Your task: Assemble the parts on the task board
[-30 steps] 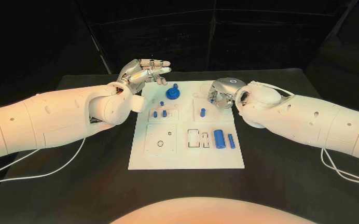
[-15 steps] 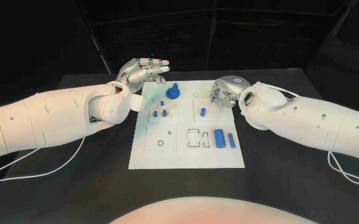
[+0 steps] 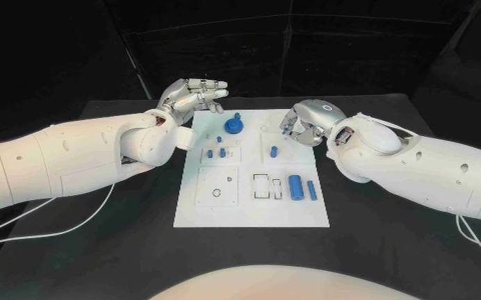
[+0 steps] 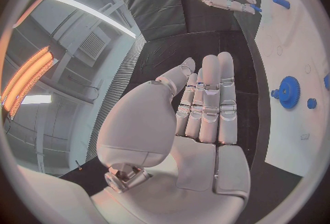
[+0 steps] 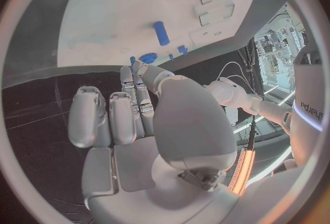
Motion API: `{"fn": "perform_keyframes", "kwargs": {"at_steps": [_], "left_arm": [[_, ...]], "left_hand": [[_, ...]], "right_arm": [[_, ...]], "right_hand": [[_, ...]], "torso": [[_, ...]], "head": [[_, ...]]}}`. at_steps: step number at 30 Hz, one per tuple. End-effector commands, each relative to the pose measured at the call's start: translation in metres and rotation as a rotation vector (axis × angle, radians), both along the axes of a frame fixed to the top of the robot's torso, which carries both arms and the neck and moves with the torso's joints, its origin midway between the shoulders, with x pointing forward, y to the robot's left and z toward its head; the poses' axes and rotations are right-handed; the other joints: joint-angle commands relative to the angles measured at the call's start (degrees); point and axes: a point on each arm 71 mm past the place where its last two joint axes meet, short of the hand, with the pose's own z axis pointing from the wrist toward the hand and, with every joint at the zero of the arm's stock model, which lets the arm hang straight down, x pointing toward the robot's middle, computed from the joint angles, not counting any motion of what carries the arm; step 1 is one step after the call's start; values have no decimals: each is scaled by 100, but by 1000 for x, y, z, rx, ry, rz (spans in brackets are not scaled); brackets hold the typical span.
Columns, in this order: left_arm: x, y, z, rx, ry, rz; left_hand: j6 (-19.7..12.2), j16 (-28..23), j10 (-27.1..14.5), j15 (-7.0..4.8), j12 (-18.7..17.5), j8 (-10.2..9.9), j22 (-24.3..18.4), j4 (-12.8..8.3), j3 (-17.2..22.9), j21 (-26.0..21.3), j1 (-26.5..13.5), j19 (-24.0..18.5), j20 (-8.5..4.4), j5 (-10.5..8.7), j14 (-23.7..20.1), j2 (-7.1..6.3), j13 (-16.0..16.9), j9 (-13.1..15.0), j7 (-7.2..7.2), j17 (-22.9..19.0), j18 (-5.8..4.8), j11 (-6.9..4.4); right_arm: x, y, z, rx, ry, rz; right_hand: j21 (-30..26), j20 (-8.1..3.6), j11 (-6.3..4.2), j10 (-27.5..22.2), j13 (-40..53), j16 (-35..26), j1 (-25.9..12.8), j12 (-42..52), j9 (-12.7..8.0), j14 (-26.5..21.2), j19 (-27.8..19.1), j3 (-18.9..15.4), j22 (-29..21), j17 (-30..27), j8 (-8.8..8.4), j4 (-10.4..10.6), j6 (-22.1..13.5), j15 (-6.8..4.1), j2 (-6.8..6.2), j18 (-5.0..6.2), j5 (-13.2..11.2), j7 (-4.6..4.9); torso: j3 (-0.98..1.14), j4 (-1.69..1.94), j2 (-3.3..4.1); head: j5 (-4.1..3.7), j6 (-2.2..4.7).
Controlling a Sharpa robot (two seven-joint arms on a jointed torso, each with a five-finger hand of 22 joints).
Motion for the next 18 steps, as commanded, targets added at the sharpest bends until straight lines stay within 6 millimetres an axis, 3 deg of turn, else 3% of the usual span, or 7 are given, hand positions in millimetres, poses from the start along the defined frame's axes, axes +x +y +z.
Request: {"fn": "perform_keyframes", "kwargs": {"at_steps": [1,6,11,14,18], "left_arm": [[0,0,3,-15,-24,-3],[0,-1,3,-16,-25,-3],[1,-3,3,-21,-24,-1],[1,-4,3,-22,-24,1],[2,-5,3,-22,-26,4]], "left_hand": [[18,-35,-43,-7,15,37,-5,-10,-32,-27,23,-27,4,8,-29,26,-6,-7,21,-4,73,-6],[18,-35,-43,-7,15,37,-5,-10,-32,-27,23,-27,4,8,-29,26,-6,-7,21,-4,73,-6],[15,-39,-48,-5,15,36,-8,-8,-37,-30,21,-27,5,8,-28,28,-7,-8,22,-7,73,-5],[15,-39,-48,-5,15,36,-8,-8,-37,-30,21,-27,5,8,-28,28,-7,-8,22,-7,73,-5],[12,-41,-52,-4,14,34,-9,-8,-41,-32,22,-27,5,8,-27,28,-8,-9,23,-9,73,-4]], "right_arm": [[-8,11,11,51,-41,24],[-20,34,19,70,-38,87],[-27,65,19,69,-22,158],[-32,81,13,65,-2,195],[-40,99,-4,53,40,237]], "right_hand": [[32,2,-1,45,-1,3,-34,-27,10,297,50,21,8,11,3,-35,46,-40,0,-86,-20,-3],[32,1,-1,46,0,7,-29,-29,10,298,50,27,7,15,1,-43,46,-42,2,-86,-15,-3],[31,-1,0,47,0,7,-26,-32,10,298,49,32,6,15,-1,-50,46,-43,5,-85,-9,-1],[26,-1,1,47,0,8,-27,-33,10,298,45,35,-3,16,-2,-51,46,-43,9,-83,-5,0],[27,-2,1,47,0,9,-28,-34,10,299,45,36,-1,17,-2,-52,45,-43,10,-84,-1,1]], "torso": [[1,12,7],[-12,19,3],[-15,22,4],[-7,20,8],[-14,19,12]], "head": [[67,34],[207,23],[353,-34],[434,-78],[534,-113]]}}
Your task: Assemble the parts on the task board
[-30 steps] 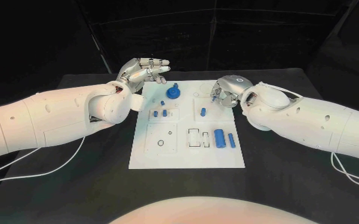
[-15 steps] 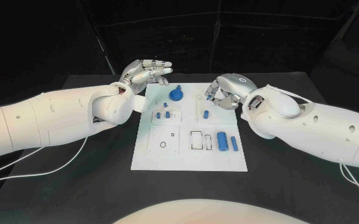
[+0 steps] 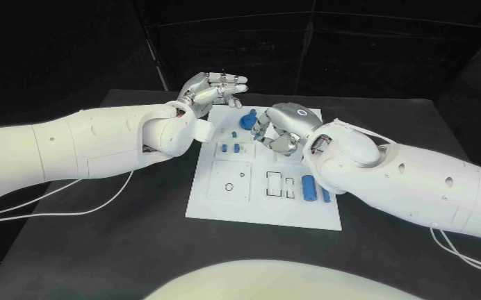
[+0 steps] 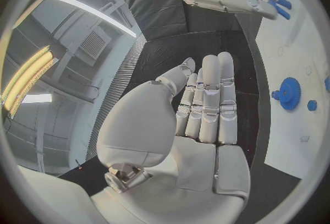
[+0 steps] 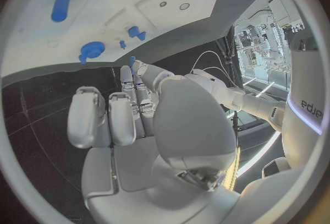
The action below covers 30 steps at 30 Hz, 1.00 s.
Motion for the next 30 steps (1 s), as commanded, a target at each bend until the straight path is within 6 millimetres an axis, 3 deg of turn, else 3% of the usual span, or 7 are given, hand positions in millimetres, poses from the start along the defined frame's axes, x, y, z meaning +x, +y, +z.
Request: {"fn": "perform_keyframes", "kwargs": {"at_steps": [1,3,8,12,30], "left_arm": [[1,-1,3,-16,-25,9],[2,-1,3,-16,-26,10],[2,-2,3,-20,-24,15],[3,-3,3,-22,-24,15],[3,-6,3,-29,-19,1]], "left_hand": [[12,-19,-53,-5,14,34,-5,-7,-41,-32,22,-27,5,8,-28,28,-9,-9,23,-10,73,-4],[12,-19,-53,-5,14,34,-5,-7,-41,-32,22,-27,5,8,-28,28,-9,-9,23,-10,73,-4],[12,-19,-53,-5,14,34,-5,-7,-41,-32,22,-27,5,8,-28,28,-9,-9,23,-10,73,-4],[9,-22,-57,-4,14,33,-7,-7,-46,-35,22,-26,6,8,-26,27,-9,-10,24,-12,72,-3],[5,-30,-71,-1,11,32,-13,-5,-59,-43,19,-28,8,7,-27,23,-12,-10,24,-17,71,1]], "right_arm": [[-7,12,-16,-43,36,56],[-11,17,-25,-57,54,73],[-20,28,-44,-82,97,112],[-25,33,-53,-97,122,132],[-28,38,-63,-131,146,151]], "right_hand": [[27,-2,1,47,4,9,-30,-36,3,299,45,8,-2,5,10,-25,47,-43,11,-84,9,4],[25,-3,3,46,4,8,-32,-38,3,298,44,8,-4,2,8,-26,45,-43,11,-83,14,6],[25,-4,6,40,4,11,-39,-47,1,299,42,9,-5,3,-1,-37,37,-41,12,-83,40,10],[27,-4,8,39,4,16,-41,-50,0,301,43,9,-1,9,-4,-43,34,-41,12,-84,52,12],[33,-5,11,35,4,20,-48,-56,-2,302,45,6,8,14,-10,-52,28,-39,9,-86,72,16]], "torso": [[4,-3,7],[14,-10,7],[7,-19,7],[16,-21,5],[13,-19,-1]], "head": [[100,-37],[156,-74],[206,-124],[261,-170],[324,-266]]}}
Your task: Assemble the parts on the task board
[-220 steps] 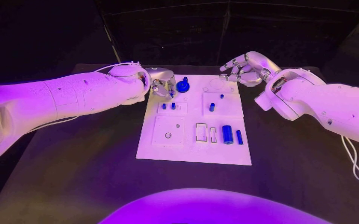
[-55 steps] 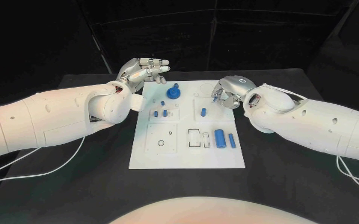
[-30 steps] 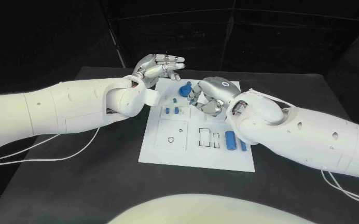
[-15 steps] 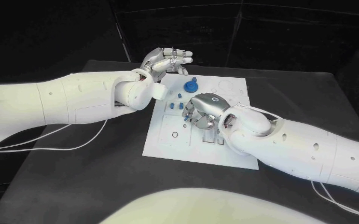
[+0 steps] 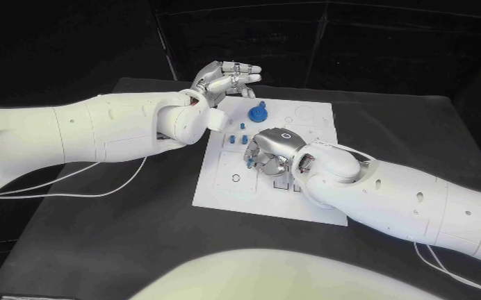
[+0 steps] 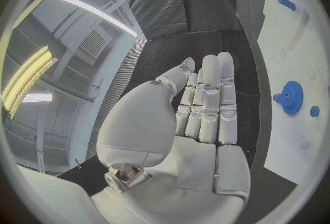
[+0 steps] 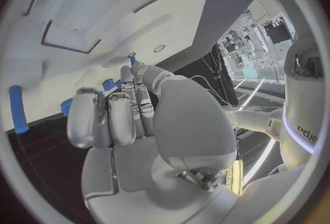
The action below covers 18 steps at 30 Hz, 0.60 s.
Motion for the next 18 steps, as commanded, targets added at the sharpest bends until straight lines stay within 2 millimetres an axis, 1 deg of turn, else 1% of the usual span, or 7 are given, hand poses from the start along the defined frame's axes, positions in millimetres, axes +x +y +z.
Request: {"fn": "perform_keyframes", "kwargs": {"at_steps": [1,2,8,18], "left_arm": [[1,-1,3,-16,-18,-4],[1,-1,3,-16,-18,-4],[1,0,2,-15,-17,-3],[2,0,2,-15,-15,-4]], "left_hand": [[5,-30,-30,-1,11,33,-8,-6,-26,-20,19,-28,8,7,-27,23,-7,-5,24,-5,71,1],[4,-33,-34,0,10,32,-10,-5,-29,-23,19,-28,8,8,-27,23,-7,-6,25,-7,71,1],[4,-35,-37,0,10,32,-11,-4,-32,-24,18,-29,9,8,-27,23,-8,-6,25,-8,71,2],[0,-39,-43,2,9,31,-14,-3,-37,-28,17,-29,9,8,-28,23,-8,-6,28,-10,70,4]], "right_arm": [[-1,1,-1,-17,-2,23],[-1,1,-1,-18,-2,23],[0,0,-2,-26,-5,22],[-1,0,-2,-35,-8,25]], "right_hand": [[33,-5,11,36,5,21,-48,-35,6,302,45,-8,9,4,23,-37,19,-39,10,-86,40,6],[33,-5,11,36,5,21,-48,-35,6,302,45,-8,9,4,23,-37,19,-39,10,-86,40,6],[33,-5,11,36,5,21,-48,-35,6,302,45,-8,9,4,23,-37,19,-39,10,-86,40,6],[36,-5,12,35,6,22,-53,-37,5,302,47,-11,14,5,20,-40,18,-38,10,-87,48,8]], "torso": [[1,0,-4],[-2,2,-4],[-2,1,-4],[-3,0,-5]], "head": [[8,-12],[10,-21],[2,-30],[18,-45]]}}
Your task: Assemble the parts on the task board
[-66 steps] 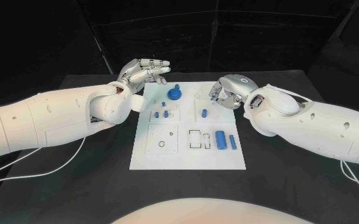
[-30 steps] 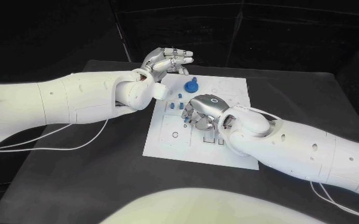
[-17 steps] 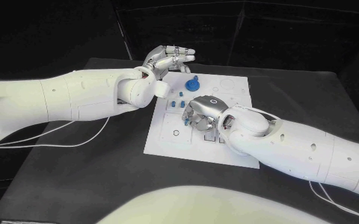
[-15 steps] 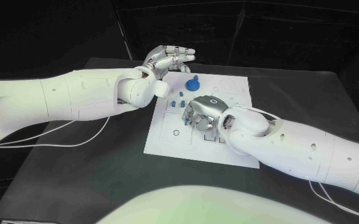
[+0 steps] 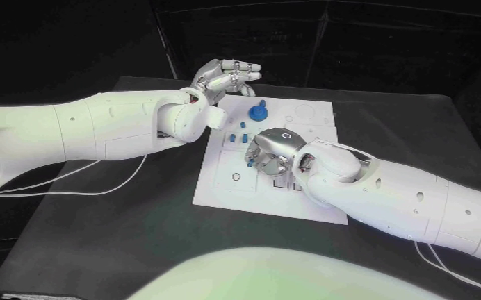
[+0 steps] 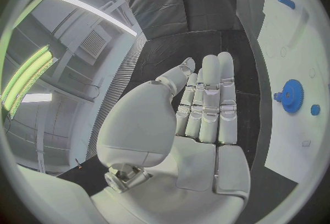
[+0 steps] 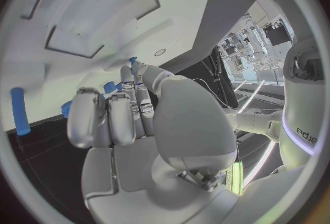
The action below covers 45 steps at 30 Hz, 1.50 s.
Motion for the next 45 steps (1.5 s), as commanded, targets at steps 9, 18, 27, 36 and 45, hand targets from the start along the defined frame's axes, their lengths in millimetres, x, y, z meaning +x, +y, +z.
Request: {"fn": "perform_keyframes", "kwargs": {"at_steps": [9,18,27,36,45], "left_arm": [[1,-2,2,-16,-14,-12],[1,-3,2,-17,-11,-16],[0,-3,2,-19,-10,-19],[0,-2,2,-19,-9,-20],[0,2,2,-17,-6,-13]], "left_hand": [[-4,-42,-49,3,8,30,-10,-2,-41,-31,18,-30,10,8,-28,25,-10,-8,30,-7,71,5],[-4,-42,-49,3,8,30,-10,-2,-41,-31,18,-30,10,8,-28,25,-10,-8,30,-7,71,5],[-9,-49,-61,4,6,28,-15,-2,-47,-37,22,-31,11,8,-30,26,-11,-8,31,-11,70,8],[-11,-53,-69,6,4,28,-17,-2,-51,-41,24,-32,12,8,-31,27,-12,-8,32,-13,70,10],[-14,-57,-80,7,2,27,-20,-3,-54,-44,28,-30,12,8,-30,31,-13,-9,34,-16,71,12]], "right_arm": [[-1,3,-2,-49,0,17],[-1,6,-6,-70,-6,8],[-1,6,-6,-62,-20,-5],[-3,3,0,10,-51,-13],[-11,-26,14,121,-46,-60]], "right_hand": [[25,-3,17,28,8,24,-71,-45,4,302,37,-7,-14,7,17,-28,10,-35,4,-83,16,13],[14,7,32,-16,3,5,-142,-83,-7,293,21,-62,-32,-24,-21,-35,-40,-21,-19,-80,23,26],[-170,91,186,-445,-94,-134,-321,-340,-92,225,-142,-145,-330,-220,-226,-27,-418,103,-102,-22,57,174],[-546,203,333,-954,-181,-414,-411,-442,-112,59,-443,-244,-898,-593,-227,-59,-768,221,-230,95,88,275],[-528,220,329,-947,-168,-343,-409,-345,-96,92,-417,-266,-861,-522,-200,-71,-755,219,-223,90,166,277]], "torso": [[0,2,2],[-1,-1,3],[-4,0,0],[3,3,1],[-7,-10,-7]], "head": [[-3,-5],[-12,-3],[-13,-14],[-6,-13],[-11,-2]]}}
